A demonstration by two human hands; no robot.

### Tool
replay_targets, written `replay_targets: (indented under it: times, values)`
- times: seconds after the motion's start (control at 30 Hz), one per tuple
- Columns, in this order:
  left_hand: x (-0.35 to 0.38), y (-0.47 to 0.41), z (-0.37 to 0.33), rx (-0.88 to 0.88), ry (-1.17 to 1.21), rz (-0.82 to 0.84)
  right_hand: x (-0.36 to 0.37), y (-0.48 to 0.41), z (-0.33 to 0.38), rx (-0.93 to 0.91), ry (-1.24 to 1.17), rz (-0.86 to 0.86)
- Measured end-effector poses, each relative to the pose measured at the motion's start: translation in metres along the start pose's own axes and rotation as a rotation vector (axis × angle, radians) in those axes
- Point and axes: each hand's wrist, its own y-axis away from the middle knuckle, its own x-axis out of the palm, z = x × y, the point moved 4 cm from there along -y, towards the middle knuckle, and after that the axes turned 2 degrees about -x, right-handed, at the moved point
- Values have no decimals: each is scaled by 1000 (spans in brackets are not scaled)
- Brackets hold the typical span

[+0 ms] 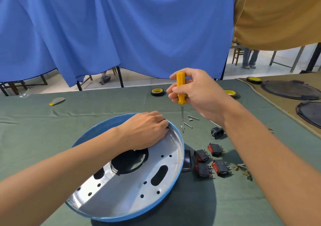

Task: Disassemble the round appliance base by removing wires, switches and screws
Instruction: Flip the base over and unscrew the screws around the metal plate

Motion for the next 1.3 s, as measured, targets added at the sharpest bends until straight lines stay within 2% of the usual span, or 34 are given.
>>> replay_targets:
  times: [0.07,0.13,0.23,0.33,0.43,0.57,0.7,0.8,0.93,1.13,1.3]
  values:
    - [-1,6,5,-69,108,-17,-3,0,0,-4,1,-9]
    - [3,11,10,-153,211,61,-5,-1,-1,-3,3,-16]
    - [4,15,11,-153,264,62,-7,-1,-4,11,-19,-33]
    - [0,15,8,-120,247,1,-7,1,-8,21,-24,-36]
    - [-3,12,3,-42,123,-44,-7,2,-12,28,-26,-36]
    - [-4,8,-2,78,-66,-32,-6,4,-16,42,-24,-27]
    - [-3,2,-5,115,-87,-33,-4,6,-18,49,-36,-8]
    - [-5,3,-5,74,14,-50,-6,5,-17,44,-27,-6]
    - [-2,14,5,-72,211,11,-12,5,-19,51,-8,-6]
    - [-6,15,3,0,162,9,-14,4,-19,49,1,-8]
    - [-8,8,1,-80,143,61,-11,4,-20,46,4,6]
